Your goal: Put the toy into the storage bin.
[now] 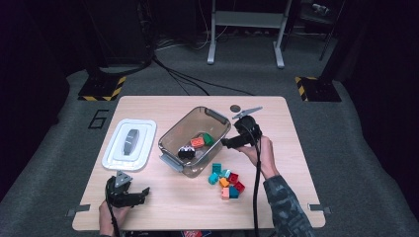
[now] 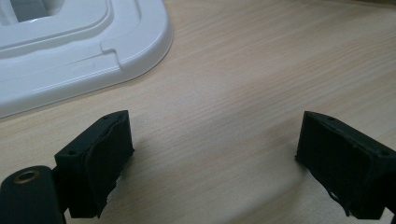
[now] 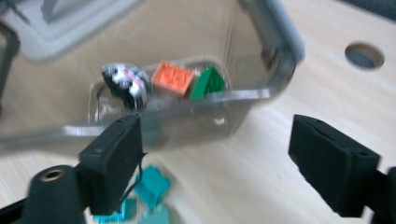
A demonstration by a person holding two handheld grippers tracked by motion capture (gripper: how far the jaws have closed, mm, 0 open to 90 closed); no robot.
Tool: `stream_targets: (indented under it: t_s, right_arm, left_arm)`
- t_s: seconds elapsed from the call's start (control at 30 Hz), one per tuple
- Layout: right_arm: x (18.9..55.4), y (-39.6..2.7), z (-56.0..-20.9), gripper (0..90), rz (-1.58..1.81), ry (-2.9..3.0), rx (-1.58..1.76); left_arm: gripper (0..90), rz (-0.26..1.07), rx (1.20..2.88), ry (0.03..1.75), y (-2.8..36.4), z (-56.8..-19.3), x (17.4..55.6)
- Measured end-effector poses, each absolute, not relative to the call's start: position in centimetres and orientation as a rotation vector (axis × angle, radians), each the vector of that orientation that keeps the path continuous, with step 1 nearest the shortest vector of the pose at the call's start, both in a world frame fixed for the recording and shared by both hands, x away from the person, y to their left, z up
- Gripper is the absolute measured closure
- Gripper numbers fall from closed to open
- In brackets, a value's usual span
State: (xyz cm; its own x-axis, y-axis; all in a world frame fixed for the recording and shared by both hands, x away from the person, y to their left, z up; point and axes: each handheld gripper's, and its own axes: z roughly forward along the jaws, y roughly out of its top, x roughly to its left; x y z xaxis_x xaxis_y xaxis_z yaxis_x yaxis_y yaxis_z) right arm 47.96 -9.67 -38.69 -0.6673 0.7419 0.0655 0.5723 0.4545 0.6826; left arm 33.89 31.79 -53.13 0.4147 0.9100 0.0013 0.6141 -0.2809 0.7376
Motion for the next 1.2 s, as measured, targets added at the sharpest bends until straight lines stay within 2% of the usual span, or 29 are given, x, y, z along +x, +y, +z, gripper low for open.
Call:
stream_targets:
  t_s: [0.27,0.53,0.73,1.0,1.2]
  right_arm:
    - [45.0,-11.5,-42.8,5.2,0.978,2.533,1.174]
    - [43.0,-12.2,-46.1,5.3,0.959,2.586,1.171]
    - [41.6,-12.0,-47.8,17.9,0.963,2.617,1.098]
    - [41.2,-12.2,-48.9,42.2,0.946,2.639,1.037]
    - [41.1,-11.7,-49.2,49.2,0.907,2.649,1.009]
  left_arm:
    - [10.3,0.568,2.005,1.289,31.8,-53.1,33.9]
    - [10.3,0.569,2.005,1.290,31.8,-53.1,33.9]
    - [10.3,0.569,2.005,1.290,31.8,-53.1,33.9]
    - [10.3,0.570,2.006,1.289,31.8,-53.1,33.9]
    - [10.3,0.570,2.005,1.290,31.8,-53.1,33.9]
